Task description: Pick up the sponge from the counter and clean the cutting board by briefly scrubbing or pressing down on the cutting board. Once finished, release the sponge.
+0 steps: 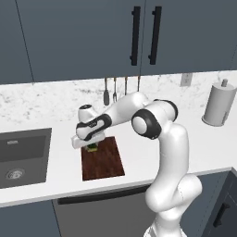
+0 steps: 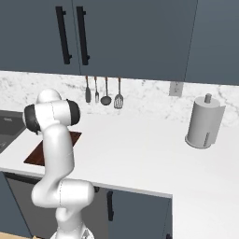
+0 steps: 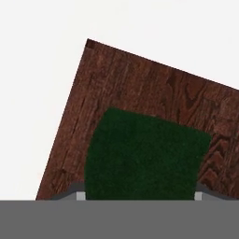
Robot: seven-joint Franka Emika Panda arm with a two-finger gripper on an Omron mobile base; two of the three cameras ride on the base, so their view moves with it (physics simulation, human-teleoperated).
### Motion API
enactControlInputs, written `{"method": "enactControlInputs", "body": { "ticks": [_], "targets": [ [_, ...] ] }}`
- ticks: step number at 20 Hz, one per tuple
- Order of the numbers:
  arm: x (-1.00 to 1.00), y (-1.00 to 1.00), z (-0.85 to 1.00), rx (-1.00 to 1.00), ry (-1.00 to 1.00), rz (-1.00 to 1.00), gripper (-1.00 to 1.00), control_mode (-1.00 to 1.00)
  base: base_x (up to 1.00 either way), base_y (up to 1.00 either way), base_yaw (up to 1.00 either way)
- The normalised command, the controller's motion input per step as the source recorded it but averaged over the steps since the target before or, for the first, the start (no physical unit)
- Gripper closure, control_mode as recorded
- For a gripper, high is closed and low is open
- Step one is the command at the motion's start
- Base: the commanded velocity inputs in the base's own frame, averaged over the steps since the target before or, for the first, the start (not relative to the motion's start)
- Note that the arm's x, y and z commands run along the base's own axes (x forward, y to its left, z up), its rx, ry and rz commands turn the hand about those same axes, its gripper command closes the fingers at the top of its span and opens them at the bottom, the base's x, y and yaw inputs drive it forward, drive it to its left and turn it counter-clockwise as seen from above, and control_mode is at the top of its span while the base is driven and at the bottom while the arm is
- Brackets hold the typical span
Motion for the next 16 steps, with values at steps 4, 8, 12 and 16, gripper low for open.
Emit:
{"method": "enactControlInputs", "body": {
  "ticks": [4,8,12,16],
  "targets": [
    [0.03,0.00,-0.61,0.00,0.00,0.00,1.00,-1.00,0.00,0.00,0.00],
    [-0.12,0.00,-0.81,0.00,0.00,0.00,1.00,-1.00,0.00,0.00,0.00],
    [-0.35,-0.06,-0.08,0.00,0.01,-0.02,1.00,-1.00,0.00,0.00,0.00],
    [-0.66,-0.01,0.00,0.00,0.00,0.00,1.00,-1.00,0.00,0.00,0.00]
  ]
}}
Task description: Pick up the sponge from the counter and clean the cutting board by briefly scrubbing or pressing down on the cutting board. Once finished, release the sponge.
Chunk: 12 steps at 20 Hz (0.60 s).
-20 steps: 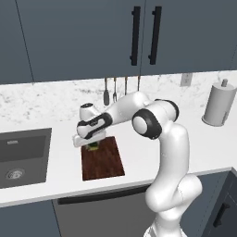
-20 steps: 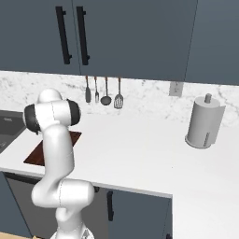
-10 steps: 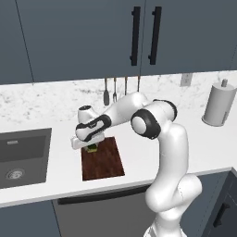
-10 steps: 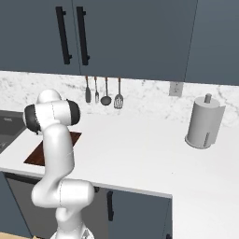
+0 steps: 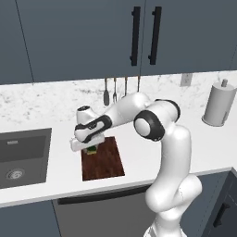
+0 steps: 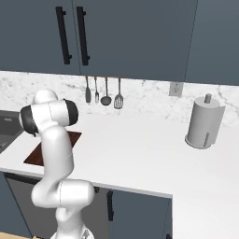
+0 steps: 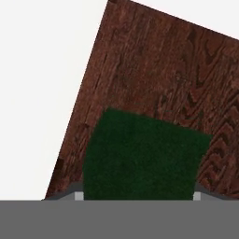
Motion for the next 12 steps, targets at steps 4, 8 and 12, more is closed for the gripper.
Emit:
{"method": "enactControlInputs", "body": {
  "ticks": [4,8,12],
  "targets": [
    [-0.49,-0.01,-0.19,0.00,0.01,0.00,1.00,-1.00,0.00,0.00,0.00],
    [-0.30,0.00,-0.58,0.00,0.02,0.00,1.00,-1.00,0.00,0.00,0.00],
    [-0.07,0.00,-0.63,0.00,0.00,0.00,1.00,-1.00,0.00,0.00,0.00]
  ]
}}
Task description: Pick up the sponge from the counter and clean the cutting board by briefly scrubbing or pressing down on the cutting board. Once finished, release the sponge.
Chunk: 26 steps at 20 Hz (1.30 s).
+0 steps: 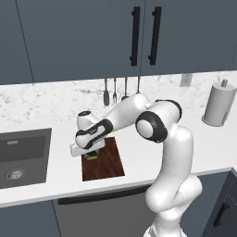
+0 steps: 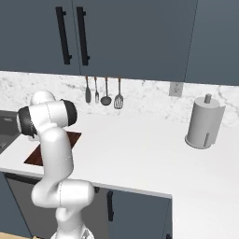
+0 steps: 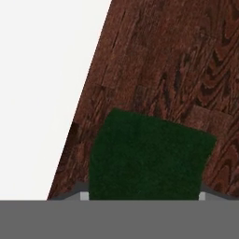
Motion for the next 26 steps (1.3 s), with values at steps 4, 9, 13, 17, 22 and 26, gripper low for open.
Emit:
{"method": "enactControlInputs", "body": {
  "ticks": [4,9,13,17,22,26],
  "targets": [
    [-0.48,0.02,-0.08,0.00,0.02,0.00,1.00,-1.00,0.00,0.00,0.00],
    [-0.62,0.00,-0.02,0.00,0.01,-0.01,1.00,-1.00,0.00,0.00,0.00],
    [-0.21,-0.02,-0.48,0.00,0.00,0.00,1.00,-1.00,0.00,0.00,0.00],
    [-0.01,0.00,-0.58,0.00,0.02,0.00,1.00,-1.00,0.00,0.00,0.00],
    [-0.02,0.00,-0.17,0.00,0.00,-0.01,1.00,-1.00,0.00,0.00,0.00],
    [-0.53,0.00,0.00,0.00,0.00,0.00,1.00,-1.00,0.00,0.00,0.00]
  ]
}}
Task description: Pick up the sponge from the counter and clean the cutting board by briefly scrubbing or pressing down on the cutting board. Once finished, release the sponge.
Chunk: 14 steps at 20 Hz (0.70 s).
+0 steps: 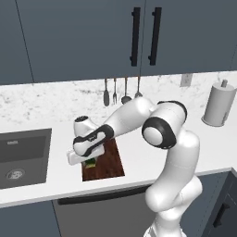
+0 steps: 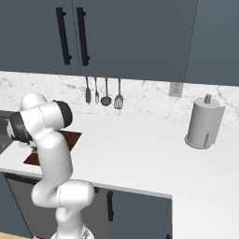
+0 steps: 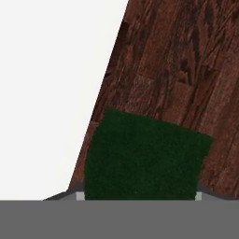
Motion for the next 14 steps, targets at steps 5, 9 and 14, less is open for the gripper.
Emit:
{"method": "enactControlInputs", "body": {
  "ticks": [5,9,14],
  "targets": [
    [-0.53,0.00,-0.09,0.00,0.00,0.00,1.00,-1.00,0.00,0.00,0.00],
    [-0.10,-0.07,-0.56,0.00,0.00,0.00,1.00,-1.00,0.00,0.00,0.00],
    [-0.07,-0.01,-0.52,0.00,0.00,0.00,1.00,-1.00,0.00,0.00,0.00]
  ]
}}
